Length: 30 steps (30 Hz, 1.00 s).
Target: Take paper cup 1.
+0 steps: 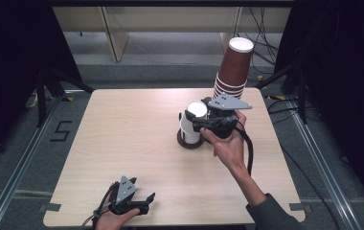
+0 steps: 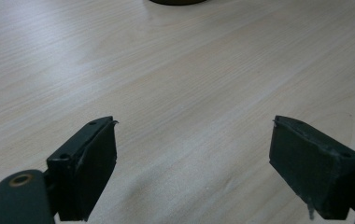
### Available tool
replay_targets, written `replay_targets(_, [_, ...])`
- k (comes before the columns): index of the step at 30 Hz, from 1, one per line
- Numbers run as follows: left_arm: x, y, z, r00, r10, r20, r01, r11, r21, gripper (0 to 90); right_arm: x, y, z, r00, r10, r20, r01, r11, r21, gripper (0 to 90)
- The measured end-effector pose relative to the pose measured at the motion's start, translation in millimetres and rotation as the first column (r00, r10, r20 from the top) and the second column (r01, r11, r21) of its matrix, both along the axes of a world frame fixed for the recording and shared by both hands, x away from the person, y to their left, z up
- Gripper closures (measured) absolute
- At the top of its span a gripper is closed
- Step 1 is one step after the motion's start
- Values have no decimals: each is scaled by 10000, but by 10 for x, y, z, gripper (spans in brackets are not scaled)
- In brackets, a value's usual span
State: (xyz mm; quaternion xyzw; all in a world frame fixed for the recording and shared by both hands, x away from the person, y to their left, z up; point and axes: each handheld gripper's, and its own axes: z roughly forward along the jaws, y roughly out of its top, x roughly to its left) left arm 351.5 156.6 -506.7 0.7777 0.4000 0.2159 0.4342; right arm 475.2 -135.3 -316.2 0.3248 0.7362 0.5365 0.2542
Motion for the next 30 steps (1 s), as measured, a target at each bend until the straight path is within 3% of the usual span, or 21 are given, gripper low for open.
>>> replay_targets(2, [-3,-2,2,10000,-18,59,17,9998,181,146,-79,-31,-46,9996,268,-75,-268,9996,97,357])
replay_targets(8, [4,-2,4,10000,-27,69,26,9999,142,146,-243,-85,-159,9978,630,-211,-629,9980,44,357])
replay_targets(11, [0,12,15,9999,41,101,-42,9999,120,146,-327,-114,-262,9942,898,-586,-896,9960,69,357])
replay_targets(16, [2,13,5,10000,60,63,-60,10000,78,147,-376,-132,-376,9894,1148,-893,-1124,9932,313,357])
replay_targets(17, [6,4,4,10000,35,84,-36,10000,66,146,-379,-134,-422,9858,1306,-1058,-1287,9914,243,357])
replay_targets(19, [7,-1,7,10000,37,89,-37,10000,37,146,-386,-148,-456,9877,1173,-1030,-1170,9931,87,357])
replay_targets(22, [10,8,13,9999,12,121,-13,10000,72,146,-397,-155,-523,9817,1364,-1328,-1337,9906,287,356])
replay_targets(26, [7,16,13,10000,39,87,-40,10000,82,147,-411,-186,-593,9812,1312,-1413,-1331,9911,-40,356])
replay_targets(30, [0,14,25,9999,69,120,-70,10000,36,146,-433,-179,-707,9758,1440,-1643,-1457,9893,19,356])
